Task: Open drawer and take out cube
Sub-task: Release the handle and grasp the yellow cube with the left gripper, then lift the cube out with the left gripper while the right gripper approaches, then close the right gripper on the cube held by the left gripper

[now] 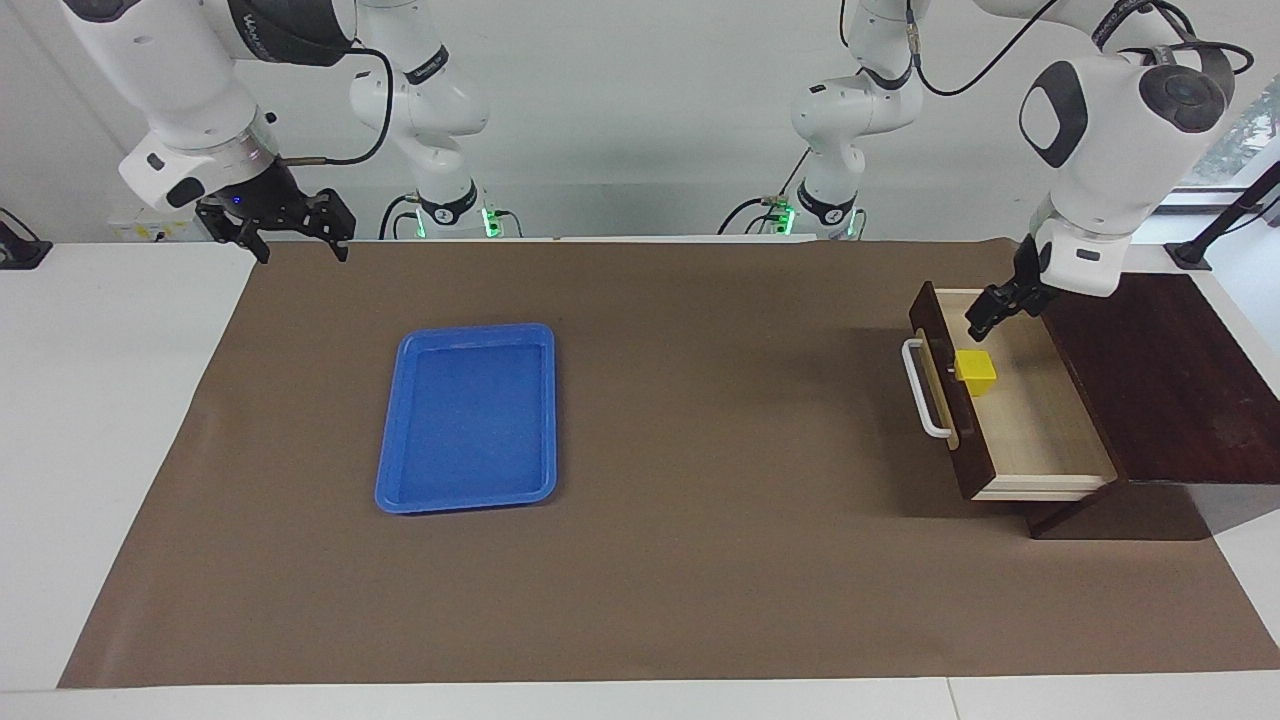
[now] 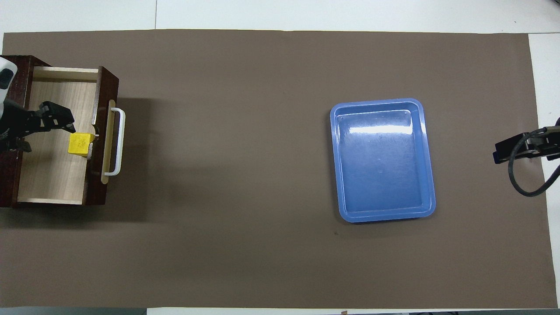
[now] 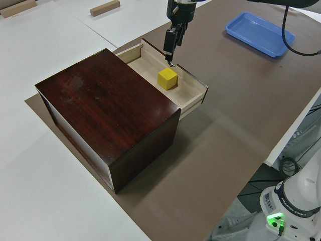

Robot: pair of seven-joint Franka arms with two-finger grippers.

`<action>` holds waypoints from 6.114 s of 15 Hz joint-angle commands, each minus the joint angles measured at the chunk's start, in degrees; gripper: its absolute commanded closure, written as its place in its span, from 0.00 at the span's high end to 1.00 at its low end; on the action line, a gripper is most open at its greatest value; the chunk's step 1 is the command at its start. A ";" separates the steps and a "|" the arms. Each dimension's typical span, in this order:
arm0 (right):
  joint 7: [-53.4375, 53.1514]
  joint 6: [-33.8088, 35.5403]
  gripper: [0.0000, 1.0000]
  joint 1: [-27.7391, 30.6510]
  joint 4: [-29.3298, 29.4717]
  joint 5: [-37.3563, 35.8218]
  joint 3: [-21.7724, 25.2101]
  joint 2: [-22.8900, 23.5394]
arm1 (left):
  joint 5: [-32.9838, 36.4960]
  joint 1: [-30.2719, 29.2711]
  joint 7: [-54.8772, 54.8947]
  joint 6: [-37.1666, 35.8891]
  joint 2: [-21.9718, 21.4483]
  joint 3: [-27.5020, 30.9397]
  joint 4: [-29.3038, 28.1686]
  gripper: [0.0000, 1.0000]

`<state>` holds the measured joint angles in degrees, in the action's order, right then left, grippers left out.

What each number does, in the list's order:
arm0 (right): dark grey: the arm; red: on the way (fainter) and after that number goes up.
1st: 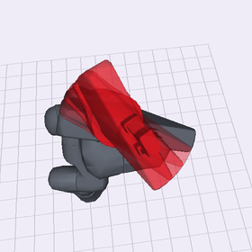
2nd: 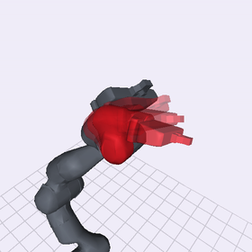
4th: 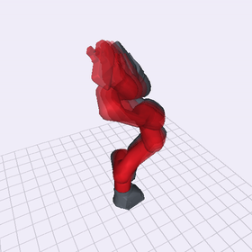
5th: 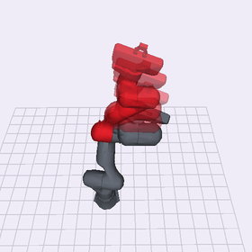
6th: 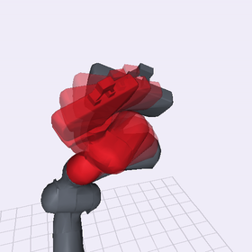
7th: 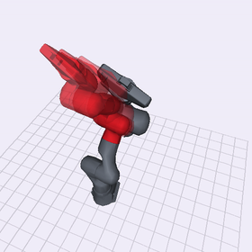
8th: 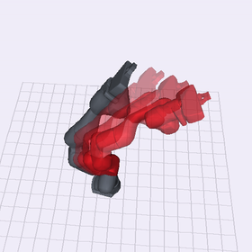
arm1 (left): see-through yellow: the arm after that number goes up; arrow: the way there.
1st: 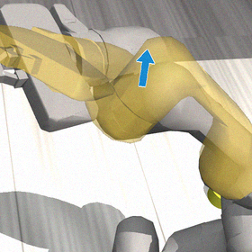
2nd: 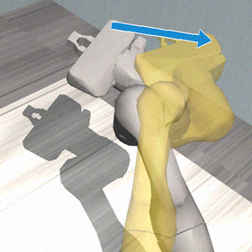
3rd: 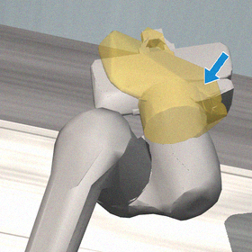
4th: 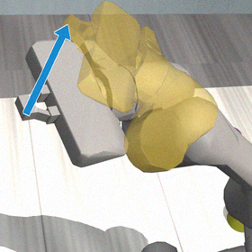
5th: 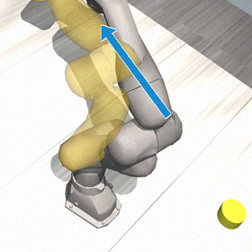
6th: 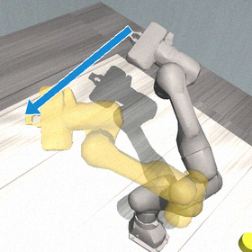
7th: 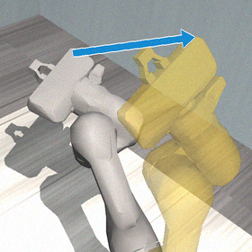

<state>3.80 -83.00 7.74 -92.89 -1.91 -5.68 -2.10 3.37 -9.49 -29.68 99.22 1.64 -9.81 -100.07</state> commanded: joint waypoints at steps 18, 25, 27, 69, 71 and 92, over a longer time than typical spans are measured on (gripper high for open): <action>0.33 1.17 1.00 0.52 0.35 -0.20 -0.39 -0.10 | -1.09 -2.11 -50.65 19.44 0.03 -0.39 -13.92 1.00; 0.33 0.99 1.00 0.17 0.35 -0.12 -0.47 -0.10 | -1.09 -1.23 -52.41 18.82 -0.15 -0.39 -15.06 0.86; 0.33 0.82 1.00 0.34 0.35 0.06 -0.47 -0.10 | -1.09 -1.23 -52.33 18.82 -0.06 -0.39 -14.98 0.79; -79.47 -31.60 1.00 -19.34 -12.67 51.21 -0.74 14.13 | -1.97 36.21 -98.03 4.32 13.13 -0.92 12.62 0.00; -80.08 -34.15 1.00 -22.14 -12.31 51.82 -0.65 15.36 | -1.97 36.29 -98.03 4.40 13.13 -0.92 12.62 0.00; -85.80 -37.94 1.00 -27.52 -7.30 54.82 -0.74 17.48 | -2.67 37.52 -98.12 2.48 13.04 -0.83 12.80 0.00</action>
<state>-80.86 -120.87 -19.87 -99.96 51.40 -6.37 16.23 1.58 26.98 -127.16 102.44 15.85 -11.69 -85.99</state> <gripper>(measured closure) 0.000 0.454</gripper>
